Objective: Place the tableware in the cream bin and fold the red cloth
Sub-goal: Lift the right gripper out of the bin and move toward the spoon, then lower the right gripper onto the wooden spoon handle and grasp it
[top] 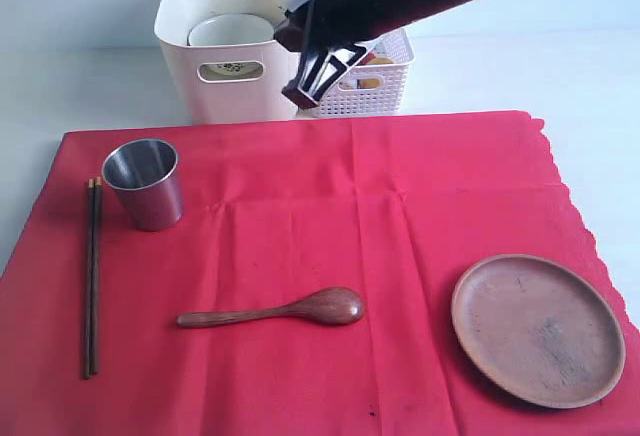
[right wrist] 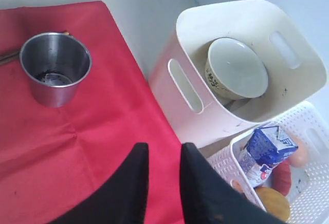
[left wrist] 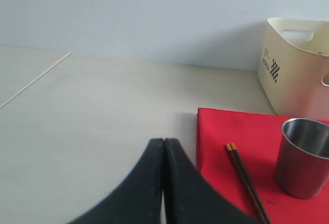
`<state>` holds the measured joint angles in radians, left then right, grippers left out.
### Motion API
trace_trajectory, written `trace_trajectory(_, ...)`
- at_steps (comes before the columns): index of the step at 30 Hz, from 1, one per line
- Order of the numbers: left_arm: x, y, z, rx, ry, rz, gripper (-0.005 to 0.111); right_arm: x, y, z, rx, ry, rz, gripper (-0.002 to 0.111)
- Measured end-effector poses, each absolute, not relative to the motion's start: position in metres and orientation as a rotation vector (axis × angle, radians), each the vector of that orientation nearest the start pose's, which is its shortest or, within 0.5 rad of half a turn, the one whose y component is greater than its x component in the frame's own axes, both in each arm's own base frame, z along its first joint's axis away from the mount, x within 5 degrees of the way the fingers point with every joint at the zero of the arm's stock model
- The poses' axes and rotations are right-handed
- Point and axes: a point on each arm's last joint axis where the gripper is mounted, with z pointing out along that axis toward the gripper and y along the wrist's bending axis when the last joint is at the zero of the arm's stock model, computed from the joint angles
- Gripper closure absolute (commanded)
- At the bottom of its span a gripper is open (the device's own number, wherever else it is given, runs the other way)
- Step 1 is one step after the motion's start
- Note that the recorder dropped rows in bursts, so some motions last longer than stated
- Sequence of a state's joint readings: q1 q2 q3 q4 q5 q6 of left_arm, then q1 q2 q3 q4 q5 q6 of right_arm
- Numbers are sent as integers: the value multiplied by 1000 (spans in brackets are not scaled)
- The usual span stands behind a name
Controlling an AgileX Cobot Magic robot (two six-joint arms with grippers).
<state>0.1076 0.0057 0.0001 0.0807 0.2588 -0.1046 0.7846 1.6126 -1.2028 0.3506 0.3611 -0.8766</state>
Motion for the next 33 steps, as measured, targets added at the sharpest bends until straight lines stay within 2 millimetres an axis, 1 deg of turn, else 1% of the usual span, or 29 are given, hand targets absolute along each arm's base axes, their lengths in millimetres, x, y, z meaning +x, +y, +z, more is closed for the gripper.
trace_trajectory(4, 55, 8, 189, -132, 1743, 77, 106, 246, 261, 285, -1472, 1711, 249, 87)
trace_trajectory(9, 55, 8, 189, -132, 1743, 77, 106, 240, 259, 278, -1539, 1761, 275, 87)
trace_trajectory(11, 55, 8, 189, -132, 1743, 77, 106, 235, 259, 275, -1589, 1783, 292, 87)
trace_trajectory(16, 55, 8, 189, -132, 1743, 77, 106, 218, 266, 275, -1716, 1802, 344, 87)
trace_trajectory(19, 55, 8, 189, -132, 1743, 77, 106, 203, 276, 273, -1802, 1785, 376, 87)
trace_trajectory(22, 55, 8, 189, -132, 1743, 77, 106, 187, 290, 261, -1901, 1776, 406, 87)
trace_trajectory(26, 55, 8, 189, -132, 1743, 77, 106, 172, 308, 237, -2012, 1781, 426, 91)
trace_trajectory(30, 55, 8, 189, -132, 1743, 77, 106, 163, 320, 212, -2100, 1796, 429, 98)
trace_trajectory(33, 55, 8, 189, -132, 1743, 77, 106, 162, 325, 193, -2144, 1834, 421, 98)
